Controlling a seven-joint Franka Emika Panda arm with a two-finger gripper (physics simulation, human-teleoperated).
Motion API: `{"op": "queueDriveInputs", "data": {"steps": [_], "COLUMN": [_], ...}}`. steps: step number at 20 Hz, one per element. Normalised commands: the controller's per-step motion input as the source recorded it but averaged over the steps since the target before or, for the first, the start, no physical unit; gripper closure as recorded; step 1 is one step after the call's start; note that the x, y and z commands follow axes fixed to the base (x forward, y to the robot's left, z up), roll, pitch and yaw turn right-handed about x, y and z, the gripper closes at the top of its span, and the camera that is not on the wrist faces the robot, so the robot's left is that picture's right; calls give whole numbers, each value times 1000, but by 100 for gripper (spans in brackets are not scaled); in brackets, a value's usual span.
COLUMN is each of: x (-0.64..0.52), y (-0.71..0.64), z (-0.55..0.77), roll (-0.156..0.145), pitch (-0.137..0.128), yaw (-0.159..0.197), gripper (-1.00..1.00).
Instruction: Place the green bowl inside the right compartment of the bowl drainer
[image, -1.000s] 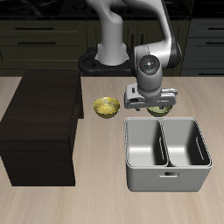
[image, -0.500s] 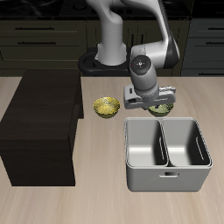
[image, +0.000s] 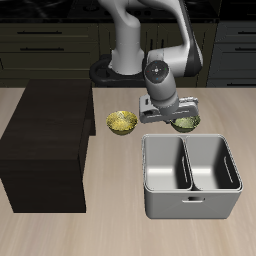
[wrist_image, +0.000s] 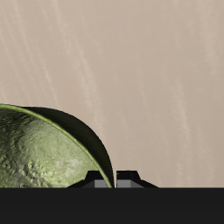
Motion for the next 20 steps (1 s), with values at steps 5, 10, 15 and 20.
{"op": "queueDriveInputs", "data": {"steps": [5,10,15,20], "x": [-25,3,-5,49], "y": [-30,-91,-109,-179], "z": [69,378,469,439], "roll": [-8,-22,-17,-35], "pitch": [-13,-60,-70,-66], "yaw": [-3,-3,6,-6], "gripper": [100,100,100,100]}}
